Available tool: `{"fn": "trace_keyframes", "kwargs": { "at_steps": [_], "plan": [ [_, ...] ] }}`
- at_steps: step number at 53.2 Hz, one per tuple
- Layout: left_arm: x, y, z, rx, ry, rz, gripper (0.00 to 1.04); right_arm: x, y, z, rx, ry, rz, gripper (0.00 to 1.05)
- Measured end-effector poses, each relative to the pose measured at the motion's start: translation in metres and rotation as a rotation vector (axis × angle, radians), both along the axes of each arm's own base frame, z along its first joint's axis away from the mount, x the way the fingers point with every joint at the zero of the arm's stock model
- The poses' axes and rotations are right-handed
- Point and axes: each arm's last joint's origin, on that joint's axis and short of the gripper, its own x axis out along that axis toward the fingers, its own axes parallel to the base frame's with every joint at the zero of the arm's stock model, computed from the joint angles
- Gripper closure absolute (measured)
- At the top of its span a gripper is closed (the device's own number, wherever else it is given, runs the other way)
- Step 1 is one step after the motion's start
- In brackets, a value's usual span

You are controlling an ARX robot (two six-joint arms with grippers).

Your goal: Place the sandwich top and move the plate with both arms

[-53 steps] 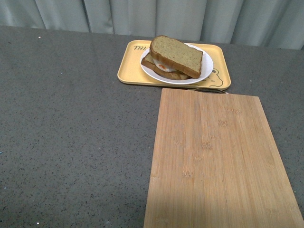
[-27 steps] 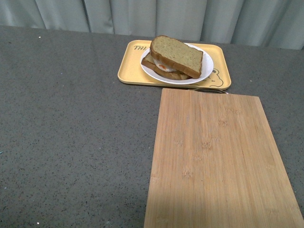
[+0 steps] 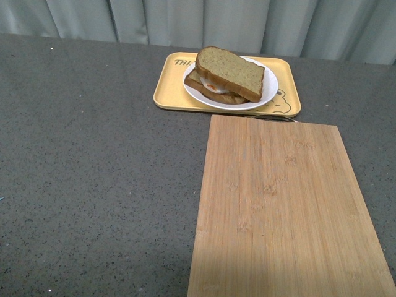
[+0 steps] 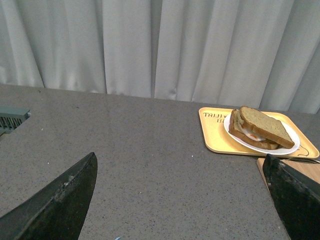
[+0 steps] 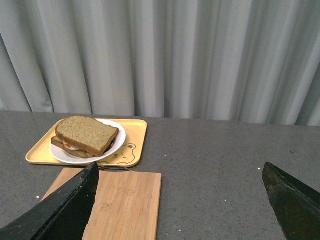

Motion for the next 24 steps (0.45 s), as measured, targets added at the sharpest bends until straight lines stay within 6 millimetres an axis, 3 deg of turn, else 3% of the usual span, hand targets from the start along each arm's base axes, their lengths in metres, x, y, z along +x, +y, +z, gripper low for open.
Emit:
{"fn": "trace_keyframes", "kwargs": {
  "at_steps": [24],
  "plan": [
    [0.0,0.0,0.0,0.0,0.0,0.0,0.07,0.0,0.0,0.0,0.0,0.0,0.0,0.09]
  ]
}}
